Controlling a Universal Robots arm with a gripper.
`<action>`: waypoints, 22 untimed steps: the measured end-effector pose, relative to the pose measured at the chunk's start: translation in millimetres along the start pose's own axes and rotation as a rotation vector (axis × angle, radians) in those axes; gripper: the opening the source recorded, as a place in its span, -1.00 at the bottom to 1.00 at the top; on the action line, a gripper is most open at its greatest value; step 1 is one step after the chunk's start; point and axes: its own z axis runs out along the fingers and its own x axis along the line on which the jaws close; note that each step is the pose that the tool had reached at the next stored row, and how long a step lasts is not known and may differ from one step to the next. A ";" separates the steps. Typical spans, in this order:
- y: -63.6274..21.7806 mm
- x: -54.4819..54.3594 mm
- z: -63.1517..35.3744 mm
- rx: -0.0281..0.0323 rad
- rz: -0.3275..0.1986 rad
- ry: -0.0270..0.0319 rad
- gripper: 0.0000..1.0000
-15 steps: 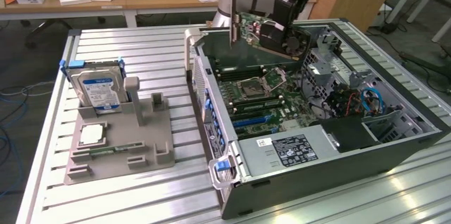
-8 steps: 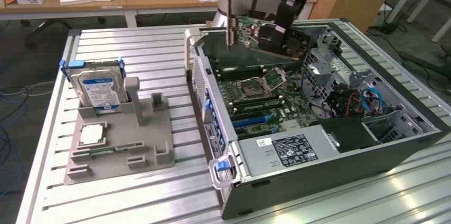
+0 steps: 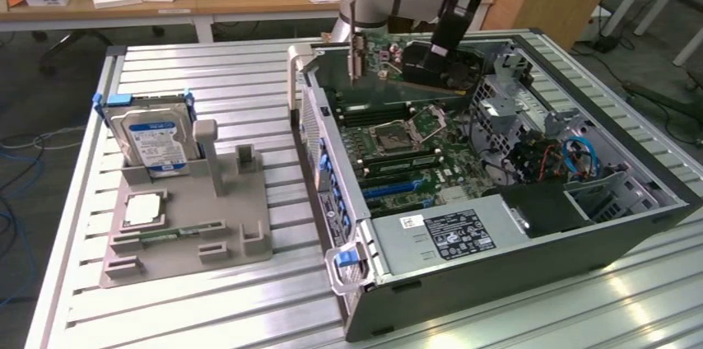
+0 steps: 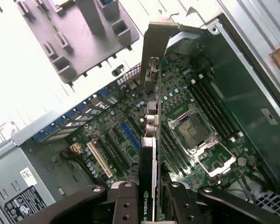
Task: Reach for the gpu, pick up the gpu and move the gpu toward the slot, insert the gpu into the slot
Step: 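Insert the gpu into the slot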
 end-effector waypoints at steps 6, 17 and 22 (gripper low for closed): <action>-1.3 -0.7 3.4 0.0005 -0.078 0.0079 -0.46; -4.2 -2.2 10.3 0.0002 -0.190 0.0176 -0.46; -7.2 -3.9 15.9 -0.0123 -0.212 0.0267 -0.46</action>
